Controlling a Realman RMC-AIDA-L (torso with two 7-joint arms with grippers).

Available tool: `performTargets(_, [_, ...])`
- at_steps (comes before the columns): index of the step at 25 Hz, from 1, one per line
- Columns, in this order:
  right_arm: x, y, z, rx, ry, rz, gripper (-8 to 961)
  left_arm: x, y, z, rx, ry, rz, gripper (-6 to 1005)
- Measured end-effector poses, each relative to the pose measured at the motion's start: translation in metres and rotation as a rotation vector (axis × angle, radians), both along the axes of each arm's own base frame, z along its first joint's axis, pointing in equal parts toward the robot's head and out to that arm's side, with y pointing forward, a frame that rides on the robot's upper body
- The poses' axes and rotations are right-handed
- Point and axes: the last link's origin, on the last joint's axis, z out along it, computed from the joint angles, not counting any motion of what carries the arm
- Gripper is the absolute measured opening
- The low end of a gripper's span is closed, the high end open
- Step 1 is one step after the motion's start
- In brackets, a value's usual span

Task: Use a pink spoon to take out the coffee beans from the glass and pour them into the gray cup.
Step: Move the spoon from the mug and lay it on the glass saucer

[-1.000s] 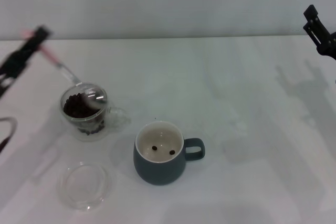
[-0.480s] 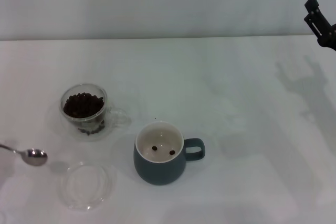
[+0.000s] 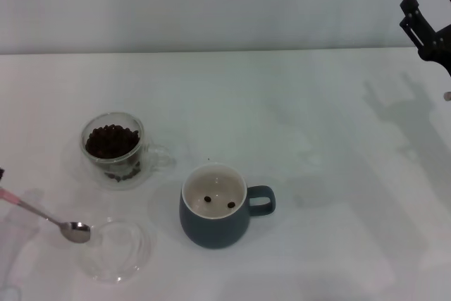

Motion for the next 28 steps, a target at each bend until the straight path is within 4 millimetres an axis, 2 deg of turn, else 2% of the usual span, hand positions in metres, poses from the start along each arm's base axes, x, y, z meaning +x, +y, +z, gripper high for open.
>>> performTargets(11, [0.002,-0.002,0.001,0.005,0.003,-0.006,871,0.012,0.031,-0.022,-0.132,0.102,-0.041,138])
performTargets(28, [0.003,-0.002,0.002,0.008,0.005,-0.006,871,0.016,0.03,-0.035,-0.218,0.166,-0.084,137])
